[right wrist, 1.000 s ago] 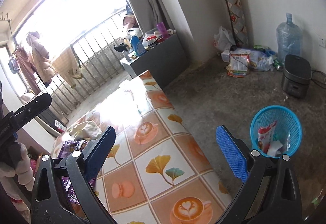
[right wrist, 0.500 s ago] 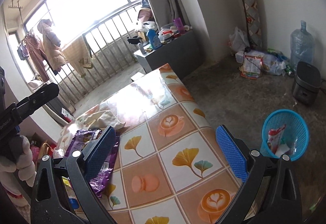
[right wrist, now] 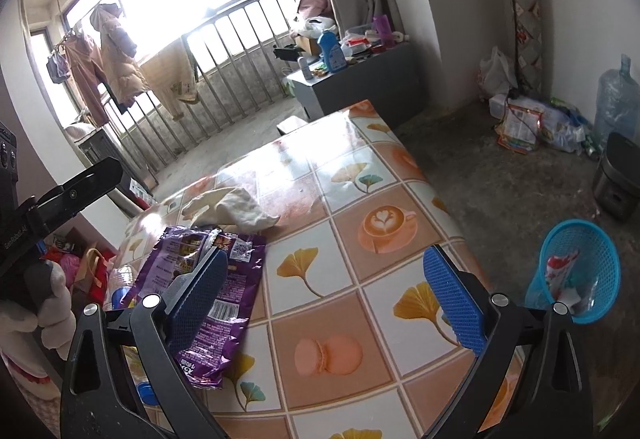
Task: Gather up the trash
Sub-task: 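Grasp the purple wrapper with the left tool while the right tool grasps the white cloth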
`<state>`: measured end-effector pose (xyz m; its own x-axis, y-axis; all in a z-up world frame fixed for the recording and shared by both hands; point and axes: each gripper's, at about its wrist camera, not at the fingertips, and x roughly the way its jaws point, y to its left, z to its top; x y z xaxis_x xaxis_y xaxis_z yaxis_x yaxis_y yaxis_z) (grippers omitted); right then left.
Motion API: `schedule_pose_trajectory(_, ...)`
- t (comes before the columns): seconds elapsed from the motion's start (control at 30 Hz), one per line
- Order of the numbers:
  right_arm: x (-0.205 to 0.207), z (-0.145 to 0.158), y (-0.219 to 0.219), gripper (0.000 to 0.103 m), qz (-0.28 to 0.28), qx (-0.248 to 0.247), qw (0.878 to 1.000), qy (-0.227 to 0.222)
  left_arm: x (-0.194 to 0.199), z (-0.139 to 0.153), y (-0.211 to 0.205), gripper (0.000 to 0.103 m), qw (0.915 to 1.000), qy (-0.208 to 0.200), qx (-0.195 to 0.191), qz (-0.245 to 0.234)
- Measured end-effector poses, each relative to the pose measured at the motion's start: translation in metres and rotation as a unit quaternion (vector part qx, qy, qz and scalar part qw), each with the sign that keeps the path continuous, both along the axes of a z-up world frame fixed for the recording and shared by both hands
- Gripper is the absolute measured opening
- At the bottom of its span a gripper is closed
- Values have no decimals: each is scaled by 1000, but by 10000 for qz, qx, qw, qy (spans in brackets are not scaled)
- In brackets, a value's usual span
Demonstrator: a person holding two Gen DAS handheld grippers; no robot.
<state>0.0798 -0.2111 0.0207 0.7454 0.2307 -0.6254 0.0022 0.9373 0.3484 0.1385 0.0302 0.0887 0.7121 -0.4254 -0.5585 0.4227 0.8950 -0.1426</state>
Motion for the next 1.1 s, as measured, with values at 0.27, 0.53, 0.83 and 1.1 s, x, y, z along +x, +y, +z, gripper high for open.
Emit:
schedule_pose_trajectory(0.27, 33, -3, 0, 87, 127, 228, 9994, 207, 9, -16, 63, 82, 9977, 367, -413, 404)
schedule_pose_trajectory(0.53, 88, -14, 34, 78, 732, 584, 9943, 507, 23, -30, 109, 73, 9949, 621, -574, 557)
schedule_pose_trajectory(0.83, 156, -31, 105, 75, 1996, 184, 9780, 585, 47, -46, 143, 52, 9873, 1048, -992, 668)
schedule_pose_trajectory(1.1, 205, -73, 129, 48, 2253, -375, 9649, 1299, 44, -73, 158, 39, 9790, 1469, -1238, 683)
